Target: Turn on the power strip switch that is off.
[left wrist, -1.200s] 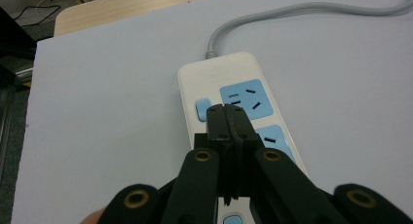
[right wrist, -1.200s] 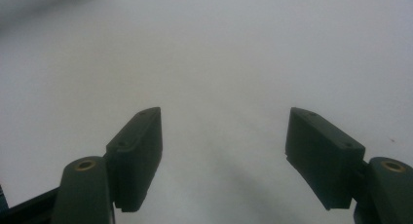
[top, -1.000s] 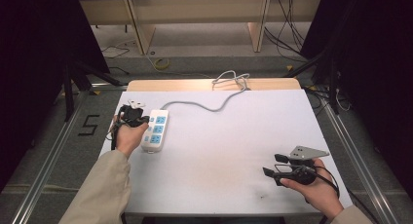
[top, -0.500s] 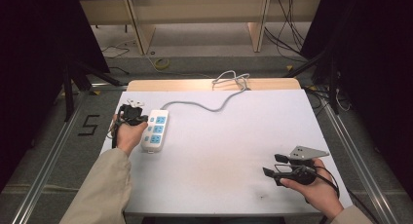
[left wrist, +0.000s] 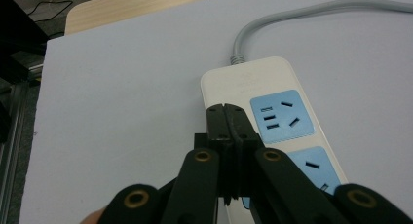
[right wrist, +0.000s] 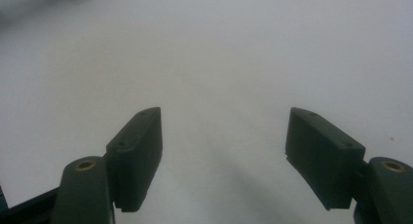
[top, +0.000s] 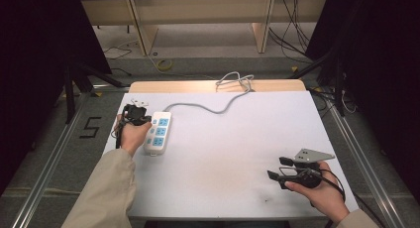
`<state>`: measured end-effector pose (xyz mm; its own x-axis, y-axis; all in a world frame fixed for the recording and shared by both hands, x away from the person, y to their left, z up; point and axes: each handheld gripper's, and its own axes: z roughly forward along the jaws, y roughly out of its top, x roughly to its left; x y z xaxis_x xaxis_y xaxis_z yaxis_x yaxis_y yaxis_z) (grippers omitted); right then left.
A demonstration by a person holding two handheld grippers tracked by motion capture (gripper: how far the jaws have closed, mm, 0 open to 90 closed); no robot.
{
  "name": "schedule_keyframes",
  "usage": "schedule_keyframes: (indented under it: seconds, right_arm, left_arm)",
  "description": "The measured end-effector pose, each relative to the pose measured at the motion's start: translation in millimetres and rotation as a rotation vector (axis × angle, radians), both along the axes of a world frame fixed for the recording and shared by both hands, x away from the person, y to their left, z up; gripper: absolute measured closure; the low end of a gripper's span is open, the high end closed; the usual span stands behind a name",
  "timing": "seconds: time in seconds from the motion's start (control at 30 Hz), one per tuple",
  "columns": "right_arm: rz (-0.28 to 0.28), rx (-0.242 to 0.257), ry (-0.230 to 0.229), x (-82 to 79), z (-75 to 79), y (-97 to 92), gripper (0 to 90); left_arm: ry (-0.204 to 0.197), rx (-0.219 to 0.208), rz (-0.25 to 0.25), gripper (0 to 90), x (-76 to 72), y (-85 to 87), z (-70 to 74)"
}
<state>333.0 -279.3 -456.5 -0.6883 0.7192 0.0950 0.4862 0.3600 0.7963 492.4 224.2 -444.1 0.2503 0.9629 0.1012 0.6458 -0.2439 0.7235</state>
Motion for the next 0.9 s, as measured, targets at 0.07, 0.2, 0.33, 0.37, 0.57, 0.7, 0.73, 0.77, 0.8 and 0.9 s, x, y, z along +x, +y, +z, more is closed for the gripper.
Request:
schedule_keyframes:
  seconds: [0.07, 0.2, 0.33, 0.37, 0.57, 0.7, 0.73, 0.77, 0.8, 0.9]
  right_arm:
    - [0.000, 0.001, 0.000, -0.1, 0.0, 0.1, 30.1]
    - [0.001, 0.000, -0.001, -0.1, 0.0, 0.2, 30.1]
    - [0.002, 0.001, -0.001, -0.3, -0.1, 0.2, 30.1]
    - [0.003, 0.001, -0.001, -0.2, -0.2, 0.1, 30.1]
    - [0.002, 0.001, 0.000, 0.0, -0.2, 0.3, 30.1]
    - [0.003, 0.001, -0.001, 0.0, -0.4, 0.1, 30.1]
    - [0.003, 0.001, -0.001, 0.0, -0.4, 0.1, 30.1]
    - [0.002, 0.000, -0.001, -0.1, -0.3, 0.0, 30.1]
    - [0.001, 0.000, 0.001, -0.2, -0.2, 0.0, 30.1]
    - [0.002, 0.002, 0.000, -0.1, -0.3, 0.2, 30.1]
  left_arm:
    - [0.001, 0.009, -0.006, 89.9, 1.0, -1.7, -1.7]
    - [0.003, 0.008, -0.009, 89.9, 3.1, -3.9, -3.4]
    - [0.004, 0.006, -0.010, 89.9, 5.2, -4.3, -4.8]
    - [0.003, 0.008, -0.010, 89.9, 5.8, -4.5, -4.9]
    - [0.004, 0.012, -0.014, 89.9, 8.9, -5.7, -6.1]
    - [0.005, 0.014, -0.014, 89.9, 10.5, -6.7, -6.9]
    - [0.003, 0.012, -0.014, 89.9, 10.9, -7.3, -7.0]
    - [0.004, 0.013, -0.016, 89.9, 11.3, -7.7, -7.0]
    - [0.004, 0.015, -0.017, 89.9, 11.7, -8.2, -7.1]
    - [0.008, 0.019, -0.019, 89.9, 12.9, -9.7, -8.2]
